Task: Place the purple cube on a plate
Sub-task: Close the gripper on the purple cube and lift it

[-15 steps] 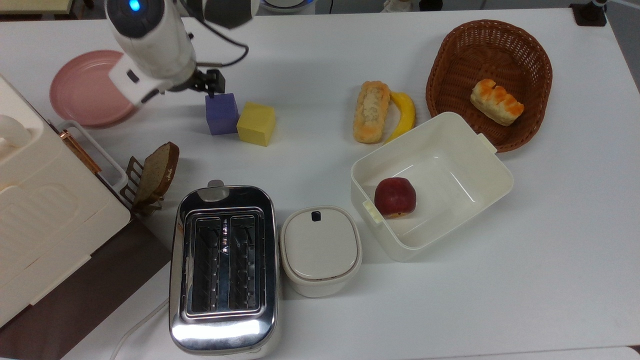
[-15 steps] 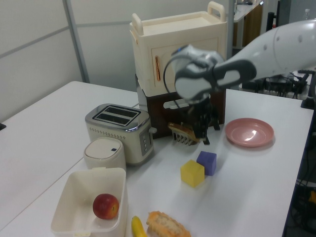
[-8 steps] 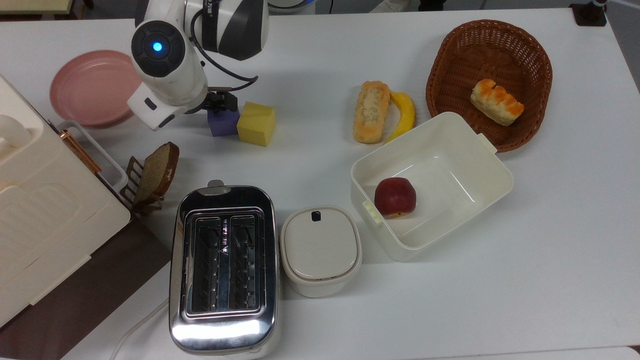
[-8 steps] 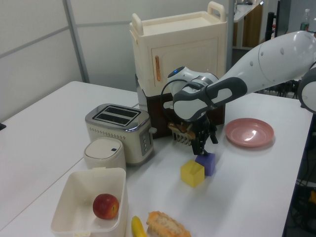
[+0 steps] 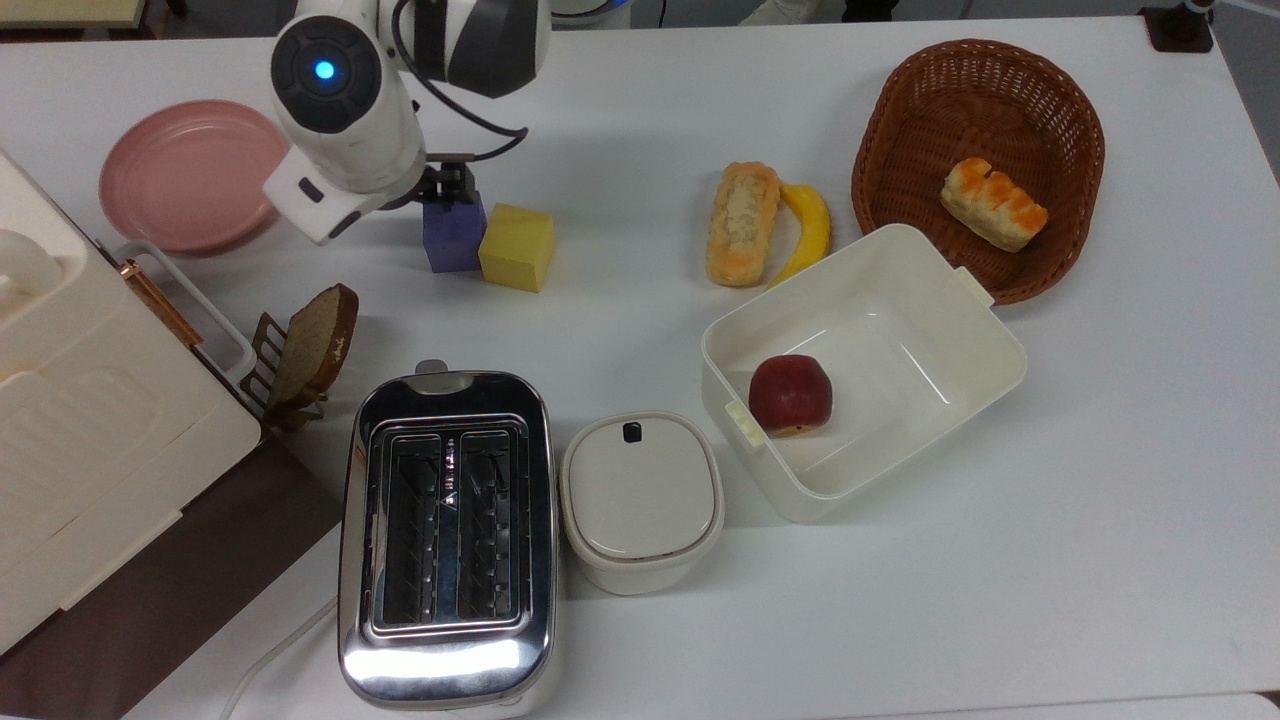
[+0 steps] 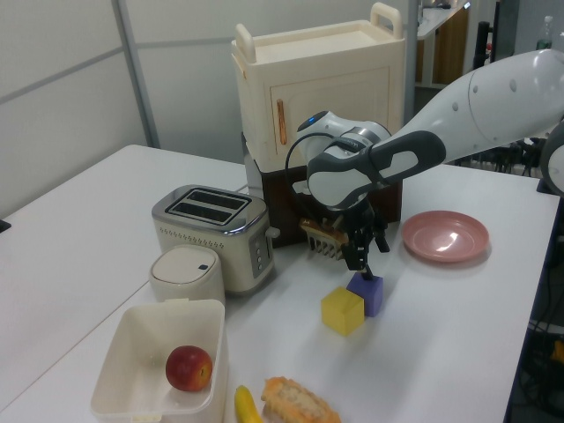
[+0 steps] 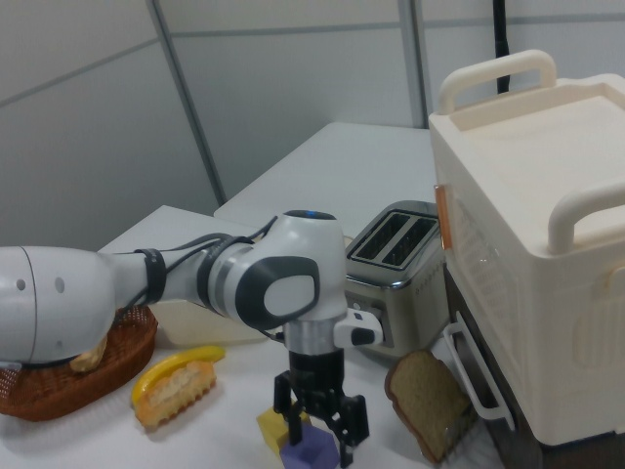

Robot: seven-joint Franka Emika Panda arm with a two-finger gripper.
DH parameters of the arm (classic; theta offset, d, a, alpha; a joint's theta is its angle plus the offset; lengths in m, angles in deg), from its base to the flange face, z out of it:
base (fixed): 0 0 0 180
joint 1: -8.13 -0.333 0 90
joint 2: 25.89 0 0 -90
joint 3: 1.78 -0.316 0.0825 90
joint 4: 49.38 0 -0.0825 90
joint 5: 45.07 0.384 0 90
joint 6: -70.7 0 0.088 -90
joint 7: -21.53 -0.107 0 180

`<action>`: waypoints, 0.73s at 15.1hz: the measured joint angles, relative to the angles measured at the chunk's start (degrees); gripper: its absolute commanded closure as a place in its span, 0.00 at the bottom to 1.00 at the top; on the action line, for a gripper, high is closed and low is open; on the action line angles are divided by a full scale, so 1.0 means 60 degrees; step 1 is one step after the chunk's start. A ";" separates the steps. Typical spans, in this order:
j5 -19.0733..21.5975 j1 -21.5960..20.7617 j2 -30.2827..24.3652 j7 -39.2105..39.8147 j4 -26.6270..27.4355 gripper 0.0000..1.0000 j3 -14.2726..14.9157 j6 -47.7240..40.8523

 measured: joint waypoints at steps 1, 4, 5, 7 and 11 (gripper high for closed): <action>0.0013 -0.0189 -0.0055 0.0007 0.0002 0.00 -0.0015 -0.0195; 0.0172 -0.0689 -0.0076 0.0006 -0.0015 0.00 -0.0032 -0.0613; 0.0191 -0.0792 -0.0049 -0.0004 -0.0007 0.00 -0.0035 -0.0613; 0.0205 -0.0934 0.0132 -0.0207 0.0006 0.00 -0.0037 -0.0482; 0.0183 -0.0938 0.0356 -0.0317 -0.0032 0.00 0.0067 -0.0420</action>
